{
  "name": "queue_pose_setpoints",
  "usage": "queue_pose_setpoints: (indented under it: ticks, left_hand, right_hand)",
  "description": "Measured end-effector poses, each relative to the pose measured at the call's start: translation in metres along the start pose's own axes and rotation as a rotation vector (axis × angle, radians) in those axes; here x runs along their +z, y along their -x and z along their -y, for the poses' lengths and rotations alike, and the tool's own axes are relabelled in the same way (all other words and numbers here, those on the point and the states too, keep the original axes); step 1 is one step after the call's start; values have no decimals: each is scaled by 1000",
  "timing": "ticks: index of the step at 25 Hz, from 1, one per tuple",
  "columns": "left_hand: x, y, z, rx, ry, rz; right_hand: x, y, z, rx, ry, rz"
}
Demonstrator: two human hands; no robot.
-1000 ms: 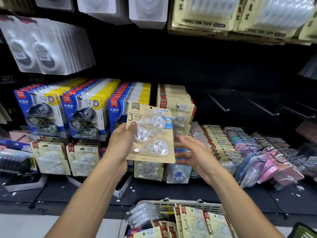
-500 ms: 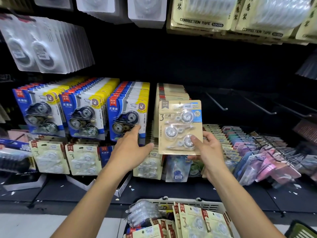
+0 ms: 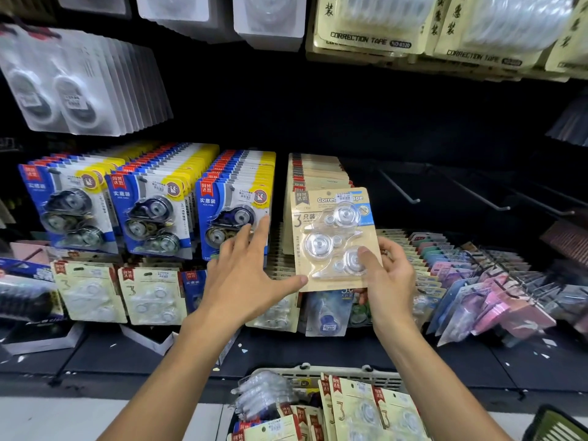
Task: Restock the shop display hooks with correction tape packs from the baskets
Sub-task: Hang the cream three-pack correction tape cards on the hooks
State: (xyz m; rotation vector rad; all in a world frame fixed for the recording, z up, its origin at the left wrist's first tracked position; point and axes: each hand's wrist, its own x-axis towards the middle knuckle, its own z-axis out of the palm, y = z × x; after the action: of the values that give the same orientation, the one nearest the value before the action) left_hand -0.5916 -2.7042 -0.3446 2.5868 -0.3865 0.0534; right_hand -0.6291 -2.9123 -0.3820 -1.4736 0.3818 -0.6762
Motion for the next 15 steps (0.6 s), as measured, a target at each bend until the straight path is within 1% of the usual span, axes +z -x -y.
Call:
queue_pose_setpoints:
  ticks: [2,5,8,10,12,15]
  left_hand:
    - [2,-1,-1,27,-41,-32]
    - [3,-1,-1,32,-13,-36]
    - [5,-1,-1,37,-16,-35]
    - [6,-1,-2,35,-13,-36]
    - [7,-2,-2,36,2,-30]
    - [10,-1,-1,48,6,-2]
  right_hand:
    - [1,4,1,-9,16,22]
    - [2,5,4,-19,32,53]
    - [1,5,4,-62,47,-2]
    - [1,4,-2,-80,103,-40]
    - [3,1,-8,-47,180,16]
    - [1,-8,-19,124,127,207]
